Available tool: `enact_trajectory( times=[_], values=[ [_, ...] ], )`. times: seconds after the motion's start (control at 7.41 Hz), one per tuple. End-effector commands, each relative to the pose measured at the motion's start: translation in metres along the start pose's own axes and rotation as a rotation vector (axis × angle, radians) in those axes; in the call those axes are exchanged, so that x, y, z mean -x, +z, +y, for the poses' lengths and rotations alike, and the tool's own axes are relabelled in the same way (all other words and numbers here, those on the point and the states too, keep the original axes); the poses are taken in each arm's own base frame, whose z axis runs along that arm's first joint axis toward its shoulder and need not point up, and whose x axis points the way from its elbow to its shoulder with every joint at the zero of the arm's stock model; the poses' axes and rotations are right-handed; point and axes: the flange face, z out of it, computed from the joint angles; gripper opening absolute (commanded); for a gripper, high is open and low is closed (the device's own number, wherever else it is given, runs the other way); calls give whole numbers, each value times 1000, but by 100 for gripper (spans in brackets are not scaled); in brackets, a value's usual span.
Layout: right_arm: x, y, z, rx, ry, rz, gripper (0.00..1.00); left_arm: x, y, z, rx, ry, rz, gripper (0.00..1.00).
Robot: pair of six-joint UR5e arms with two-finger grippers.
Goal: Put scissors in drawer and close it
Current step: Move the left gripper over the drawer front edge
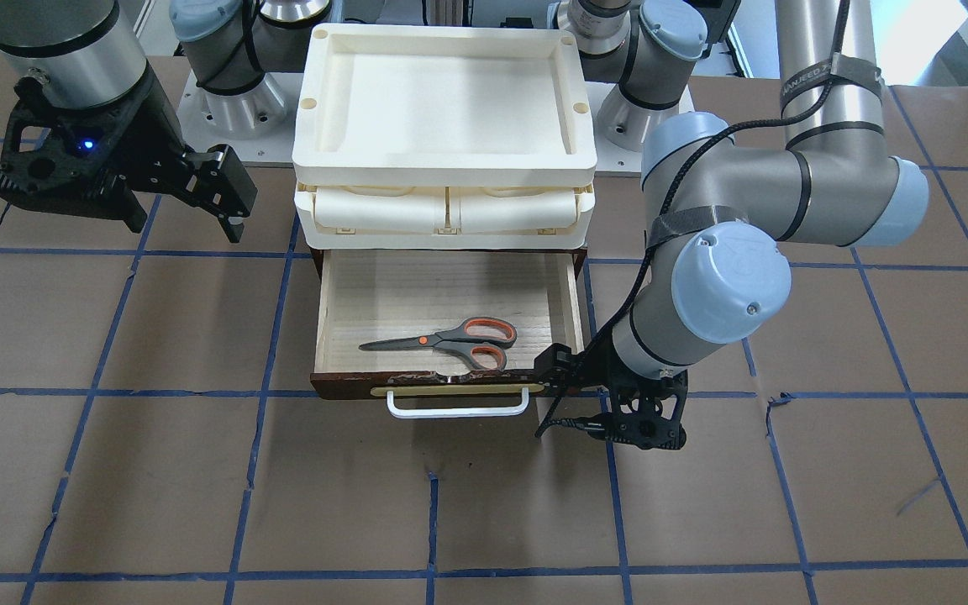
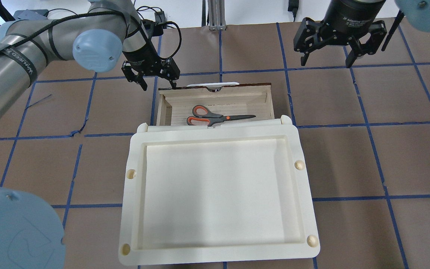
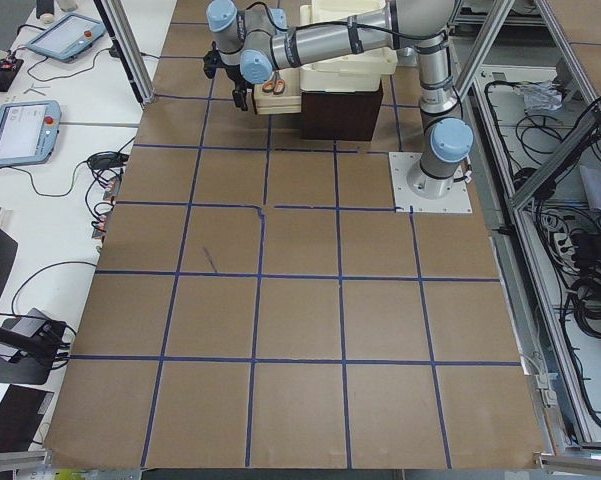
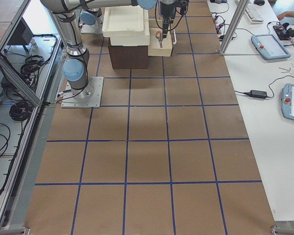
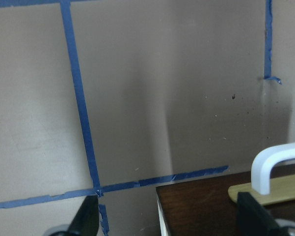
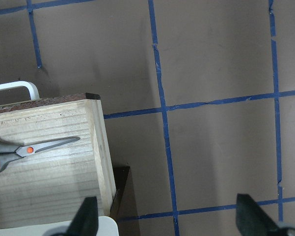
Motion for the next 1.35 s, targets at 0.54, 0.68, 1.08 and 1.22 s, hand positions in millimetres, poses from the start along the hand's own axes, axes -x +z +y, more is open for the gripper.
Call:
enact_trajectory(
  times=[0.54,0.68,1.08,1.22],
  values=[
    [0,-1,0,0,0,0,100,-1,2,22,57,-9,5,100],
    [1,-2,0,-5,-2,0,100,-2,-4,28,72,-11,5,100],
    [1,-1,0,-2,-2,-2,100,-2,0,38,125,-18,8,100],
    [1,-1,1,1,-2,-1,100,-2,4,40,142,-21,10,100]
  ],
)
